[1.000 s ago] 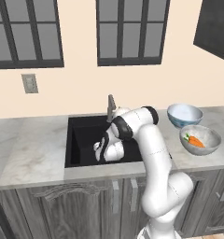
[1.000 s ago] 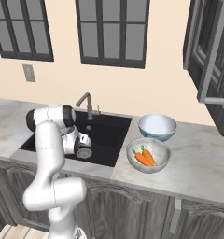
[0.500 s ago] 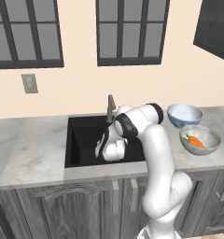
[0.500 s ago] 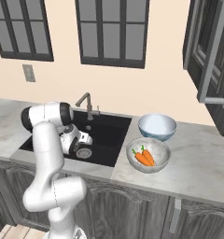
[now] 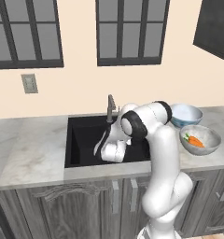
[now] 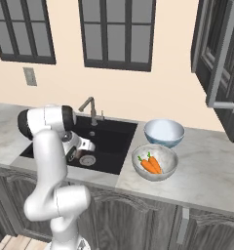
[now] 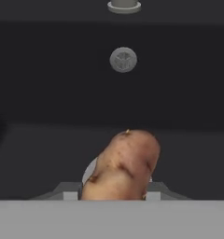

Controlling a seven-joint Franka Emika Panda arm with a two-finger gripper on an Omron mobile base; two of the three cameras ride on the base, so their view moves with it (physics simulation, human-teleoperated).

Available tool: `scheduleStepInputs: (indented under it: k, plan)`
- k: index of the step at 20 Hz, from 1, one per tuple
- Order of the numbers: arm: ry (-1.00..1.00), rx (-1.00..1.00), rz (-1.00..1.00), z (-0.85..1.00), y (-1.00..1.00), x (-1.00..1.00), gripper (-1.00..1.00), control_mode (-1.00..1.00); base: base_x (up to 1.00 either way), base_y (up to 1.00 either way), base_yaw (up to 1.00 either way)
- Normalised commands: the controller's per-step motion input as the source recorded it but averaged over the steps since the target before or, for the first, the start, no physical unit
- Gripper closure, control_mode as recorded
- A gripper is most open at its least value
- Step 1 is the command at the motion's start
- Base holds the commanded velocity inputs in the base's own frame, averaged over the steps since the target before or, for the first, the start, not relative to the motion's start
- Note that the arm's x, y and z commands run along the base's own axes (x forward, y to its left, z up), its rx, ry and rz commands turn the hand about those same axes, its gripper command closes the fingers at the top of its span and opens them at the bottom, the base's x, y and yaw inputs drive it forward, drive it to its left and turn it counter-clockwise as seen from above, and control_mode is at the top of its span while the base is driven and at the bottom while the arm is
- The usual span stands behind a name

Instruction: Pick the carrots from the cabinet and place them in one bowl. Pick the potato from the sink and place it in the other bowl.

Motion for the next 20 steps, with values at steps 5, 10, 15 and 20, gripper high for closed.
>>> scheduleStepInputs:
  k: [5, 10, 15, 20]
  plan:
    - [-0.13, 0.00, 0.00, 0.25, -0.27, -0.47, 1.00, -1.00, 0.00, 0.00, 0.00]
    - [-0.13, 0.00, 0.00, 0.53, -0.45, -0.22, 1.00, -1.00, 0.00, 0.00, 0.00]
    - [-0.10, 0.00, 0.00, 0.42, -0.45, -0.27, 1.00, -1.00, 0.00, 0.00, 0.00]
    - [-0.09, 0.00, 0.00, 0.45, -0.49, -0.41, 1.00, -1.00, 0.00, 0.00, 0.00]
